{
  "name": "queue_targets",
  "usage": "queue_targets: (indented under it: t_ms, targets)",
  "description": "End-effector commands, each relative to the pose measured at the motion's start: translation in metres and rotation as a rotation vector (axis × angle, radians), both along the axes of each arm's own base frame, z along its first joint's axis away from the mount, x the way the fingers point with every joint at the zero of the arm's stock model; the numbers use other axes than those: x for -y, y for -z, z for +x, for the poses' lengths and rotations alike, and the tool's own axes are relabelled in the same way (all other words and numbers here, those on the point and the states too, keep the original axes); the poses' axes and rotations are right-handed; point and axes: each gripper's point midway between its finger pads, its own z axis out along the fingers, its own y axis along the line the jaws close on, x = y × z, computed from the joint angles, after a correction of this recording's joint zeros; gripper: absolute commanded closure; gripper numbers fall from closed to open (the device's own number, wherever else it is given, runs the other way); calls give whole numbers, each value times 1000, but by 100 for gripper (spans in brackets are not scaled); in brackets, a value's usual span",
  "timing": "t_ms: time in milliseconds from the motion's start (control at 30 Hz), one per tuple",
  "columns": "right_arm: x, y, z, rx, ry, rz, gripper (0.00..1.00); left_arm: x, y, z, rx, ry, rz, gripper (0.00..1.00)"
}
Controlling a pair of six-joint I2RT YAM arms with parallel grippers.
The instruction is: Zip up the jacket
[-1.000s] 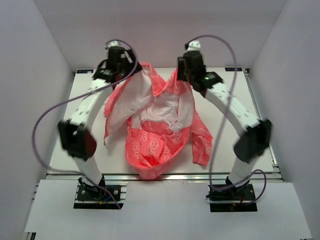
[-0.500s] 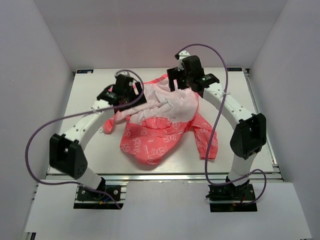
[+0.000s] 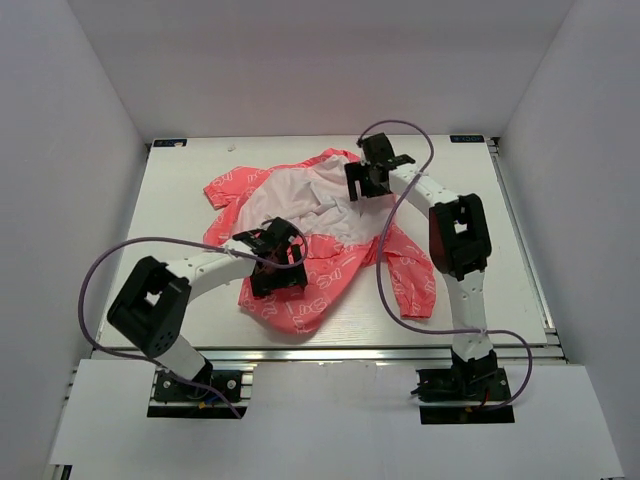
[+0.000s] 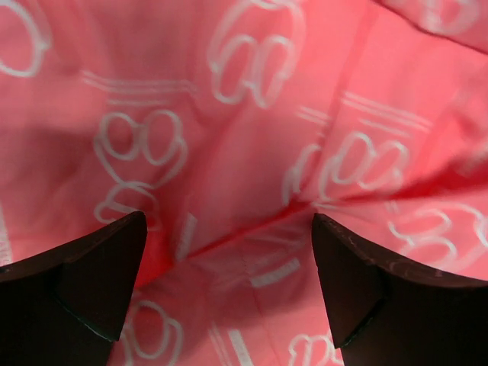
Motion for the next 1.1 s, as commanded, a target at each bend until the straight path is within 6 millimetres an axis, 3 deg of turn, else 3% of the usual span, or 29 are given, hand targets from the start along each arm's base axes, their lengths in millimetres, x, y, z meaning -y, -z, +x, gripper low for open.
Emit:
queue_targets:
  t_ms: [0, 33, 67, 133, 200, 233, 267, 300, 333, 367, 400, 433, 467, 500, 533, 567, 600, 633, 667, 700, 733, 800, 833, 967, 1000, 1067]
  targets:
    - [16, -1, -16, -25, 69, 9, 11, -20, 8, 17, 17, -94, 128, 2]
    - [21, 5, -23, -41, 83, -2, 11, -24, 5, 26, 24, -116, 160, 2]
    - [28, 15, -38, -67, 97, -12, 11, -40, 6, 36, 41, -175, 237, 2]
    - [30, 25, -57, -107, 113, 15, 11, -60, 21, 38, -19, -212, 340, 2]
    - [36, 38, -92, -168, 124, 46, 12, -74, 21, 59, -35, -280, 340, 2]
    - [37, 30, -103, -163, 133, 68, 13, -88, 29, 68, -47, -303, 350, 2]
    - [46, 53, -135, -236, 139, 51, 13, -94, 30, 78, -30, -321, 352, 2]
    - [43, 57, -150, -260, 149, 80, 14, -100, 31, 95, 19, -340, 354, 2]
    - [42, 48, -163, -256, 157, 103, 16, -108, 31, 106, 32, -353, 364, 2]
    - [31, 51, -185, -277, 124, 106, 16, -116, 27, 131, 55, -363, 370, 2]
    - [33, 69, -218, -332, 114, 80, 17, -120, 23, 150, 96, -361, 392, 2]
    - [28, 65, -235, -331, 101, 77, 17, -123, 19, 166, 124, -348, 424, 2]
    - [10, 70, -267, -357, 33, 46, 17, -123, 30, 180, 121, -314, 462, 2]
    - [11, 80, -300, -419, 5, 5, 17, -108, 11, 220, 211, -292, 414, 2]
    - [0, 79, -319, -446, -9, 18, 17, -103, 8, 237, 230, -248, 417, 2]
    - [-23, 80, -356, -472, -125, -2, 17, -97, 27, 250, 212, -196, 429, 2]
    - [-41, 73, -372, -481, -185, 13, 17, -83, 3, 286, 296, -186, 385, 2]
    - [-60, 69, -399, -484, -291, -11, 17, -77, 1, 300, 315, -147, 381, 2]
    - [-76, 60, -411, -490, -368, 6, 17, -73, 0, 314, 335, -126, 386, 2]
    - [-90, 50, -412, -453, -420, 8, 17, -65, -7, 338, 373, -119, 378, 2]
    - [-117, 24, -410, -393, -478, 43, 16, -62, -12, 349, 393, -86, 385, 2]
    - [-137, -2, -393, -283, -522, 82, 15, -58, -18, 364, 420, -69, 387, 2]
    - [-147, -23, -378, -216, -517, 123, 13, -57, -34, 370, 459, -62, 385, 2]
    - [-142, -58, -333, -65, -472, 116, 12, -66, -85, 375, 578, -100, 370, 2]
    - [-135, -61, -325, -34, -491, 88, 12, -71, -96, 373, 586, -119, 373, 2]
    - [-114, -65, -311, 1, -459, 57, 11, -81, -137, 368, 630, -180, 365, 2]
